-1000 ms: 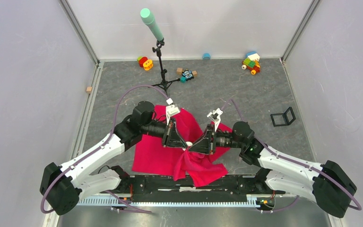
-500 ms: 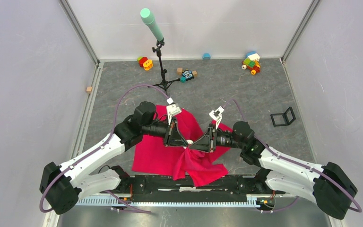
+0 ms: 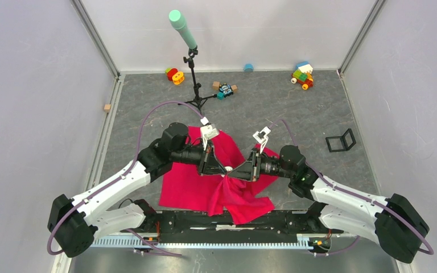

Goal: Pin the brooch onto the clothing

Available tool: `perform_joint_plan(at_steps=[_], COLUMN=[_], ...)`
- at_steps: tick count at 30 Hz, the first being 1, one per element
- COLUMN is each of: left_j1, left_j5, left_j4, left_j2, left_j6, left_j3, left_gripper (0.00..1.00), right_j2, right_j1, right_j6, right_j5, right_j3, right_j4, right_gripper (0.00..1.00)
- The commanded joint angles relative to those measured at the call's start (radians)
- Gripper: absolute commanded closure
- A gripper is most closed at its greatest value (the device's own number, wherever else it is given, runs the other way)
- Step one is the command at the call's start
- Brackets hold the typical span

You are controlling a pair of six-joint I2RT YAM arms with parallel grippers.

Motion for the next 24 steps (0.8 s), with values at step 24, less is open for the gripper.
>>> perform_joint_plan(at_steps=[24], left_j1=[-0.104], left_j5=[0.268], left_j4=[0.044], left_j2=[-0.012], left_j6=[-0.016], left_j3=[0.061], left_gripper=[0.98], right_j2=[0.041], right_j1=[-0.107], right_j6=[0.033], right_j5=[0.415], right_j3=[-0.047], right_j4=[-0.015], right_gripper=[1.0])
